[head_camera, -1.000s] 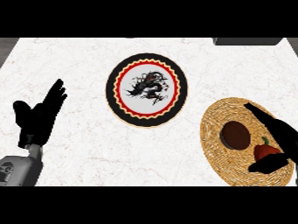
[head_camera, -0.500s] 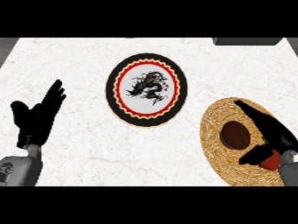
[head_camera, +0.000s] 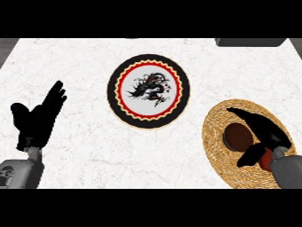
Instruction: Pick the cupcake from the placemat and place it in the plate
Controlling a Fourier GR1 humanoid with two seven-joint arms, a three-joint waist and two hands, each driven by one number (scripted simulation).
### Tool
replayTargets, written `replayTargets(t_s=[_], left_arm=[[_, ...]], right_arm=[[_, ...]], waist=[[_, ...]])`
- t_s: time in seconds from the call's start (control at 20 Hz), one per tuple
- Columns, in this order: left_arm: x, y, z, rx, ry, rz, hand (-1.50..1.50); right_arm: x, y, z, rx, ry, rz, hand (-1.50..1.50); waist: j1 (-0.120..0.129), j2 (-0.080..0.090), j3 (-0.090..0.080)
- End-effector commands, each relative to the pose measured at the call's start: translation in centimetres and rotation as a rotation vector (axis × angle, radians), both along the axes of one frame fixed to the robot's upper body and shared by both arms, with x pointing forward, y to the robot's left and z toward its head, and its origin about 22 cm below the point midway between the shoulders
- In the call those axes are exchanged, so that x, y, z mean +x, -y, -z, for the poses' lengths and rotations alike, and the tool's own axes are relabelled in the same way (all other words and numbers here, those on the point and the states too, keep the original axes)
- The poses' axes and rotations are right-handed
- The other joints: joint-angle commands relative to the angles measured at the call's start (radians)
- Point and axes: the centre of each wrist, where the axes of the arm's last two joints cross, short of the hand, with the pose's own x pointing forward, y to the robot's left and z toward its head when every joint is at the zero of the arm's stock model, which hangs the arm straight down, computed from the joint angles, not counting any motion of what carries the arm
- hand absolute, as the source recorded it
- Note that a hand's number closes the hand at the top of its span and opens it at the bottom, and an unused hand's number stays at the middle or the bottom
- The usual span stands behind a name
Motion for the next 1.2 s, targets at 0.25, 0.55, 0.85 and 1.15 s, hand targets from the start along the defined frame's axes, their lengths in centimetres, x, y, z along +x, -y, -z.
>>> replayTargets(t_s=[0.25, 0.55, 0.85, 1.15], left_arm=[[0.1, -0.2, -0.4, -0.004, 0.006, 0.007, 0.0], [0.1, 1.1, -0.7, -0.014, -0.001, -0.002, 0.0], [0.9, 2.6, -1.2, -0.002, 0.021, 0.132, 0.0], [1.7, 4.7, -1.1, 0.0, 0.016, 0.162, 0.0]], right_arm=[[0.3, -3.7, 0.5, 0.033, 0.005, -0.14, 1.5], [0.6, -10.7, 0.0, 0.062, 0.042, -0.139, 1.5], [1.5, -22.2, -3.9, 0.043, 0.149, -0.219, 1.5], [1.9, -27.0, -8.8, -0.028, 0.446, -0.081, 1.5]], waist=[[-0.003, 0.002, 0.004], [0.002, 0.002, 0.003], [0.156, 0.022, 0.003], [0.16, 0.015, 0.002]])
